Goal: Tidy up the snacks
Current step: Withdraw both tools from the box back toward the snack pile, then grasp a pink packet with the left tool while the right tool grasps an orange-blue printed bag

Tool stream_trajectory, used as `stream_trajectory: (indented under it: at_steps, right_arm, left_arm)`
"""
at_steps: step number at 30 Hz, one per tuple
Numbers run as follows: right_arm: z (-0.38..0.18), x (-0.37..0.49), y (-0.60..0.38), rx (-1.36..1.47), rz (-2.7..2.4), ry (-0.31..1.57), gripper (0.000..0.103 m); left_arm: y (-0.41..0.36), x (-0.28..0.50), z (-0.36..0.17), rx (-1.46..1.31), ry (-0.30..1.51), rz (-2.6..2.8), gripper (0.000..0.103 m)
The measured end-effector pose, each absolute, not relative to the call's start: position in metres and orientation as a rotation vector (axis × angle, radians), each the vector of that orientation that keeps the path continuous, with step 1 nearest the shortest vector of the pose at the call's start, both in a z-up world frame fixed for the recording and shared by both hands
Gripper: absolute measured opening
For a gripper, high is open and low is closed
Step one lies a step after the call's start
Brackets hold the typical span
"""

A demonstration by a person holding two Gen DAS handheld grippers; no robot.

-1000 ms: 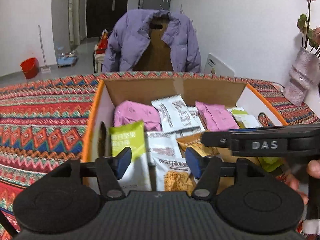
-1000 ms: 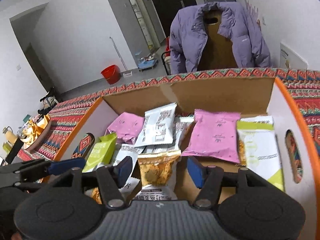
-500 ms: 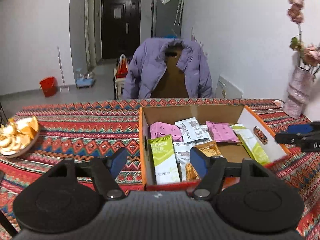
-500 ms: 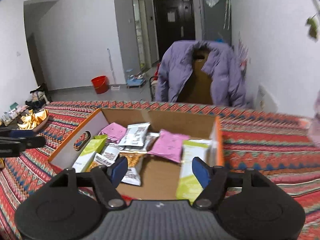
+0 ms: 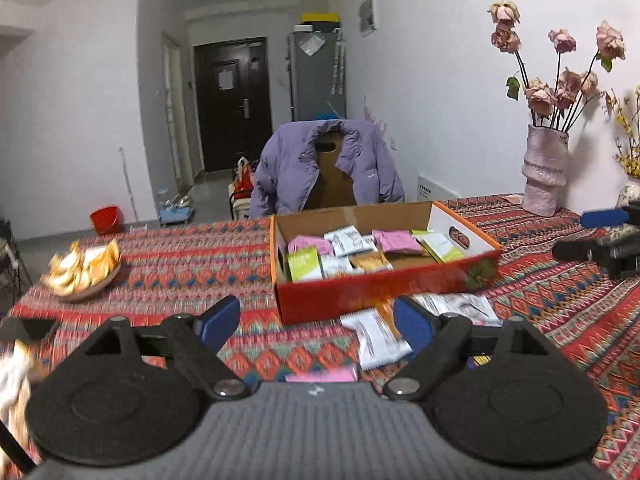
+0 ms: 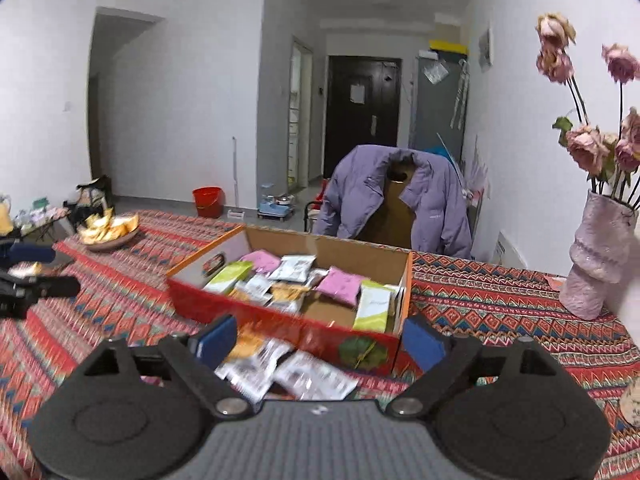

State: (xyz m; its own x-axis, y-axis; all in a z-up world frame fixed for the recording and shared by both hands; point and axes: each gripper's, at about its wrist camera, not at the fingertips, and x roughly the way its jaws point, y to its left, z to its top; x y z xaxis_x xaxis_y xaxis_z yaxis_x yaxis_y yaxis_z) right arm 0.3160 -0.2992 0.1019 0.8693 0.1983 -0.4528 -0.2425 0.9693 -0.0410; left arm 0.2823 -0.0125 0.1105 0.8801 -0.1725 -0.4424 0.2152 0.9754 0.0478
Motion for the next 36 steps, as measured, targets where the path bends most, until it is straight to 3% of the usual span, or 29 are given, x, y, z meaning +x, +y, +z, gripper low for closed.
stream_trajectory:
  at_steps: [9,17,23,36]
  right_arm:
    - [0.063,0.214,-0.287,-0.058,0.211,0.496,0.095]
    - [0.036,0.187,-0.278,-0.083,0.174,0.555,0.095]
    - [0.033,0.202,-0.274,-0.063,0.173,0.567,0.102]
    - [0.005,0.298,-0.249,0.012,0.156,0.628,0.102]
  left_arm:
    - [-0.01,0.207,0.08,0.081,0.505,-0.175,0.09]
    - [-0.01,0.204,0.062,0.079,0.557,-0.167,0.09]
    - [-0.01,0.232,0.053,0.051,0.606,-0.154,0.09]
    - [-0.012,0.333,0.015,0.0,0.727,-0.119,0.09]
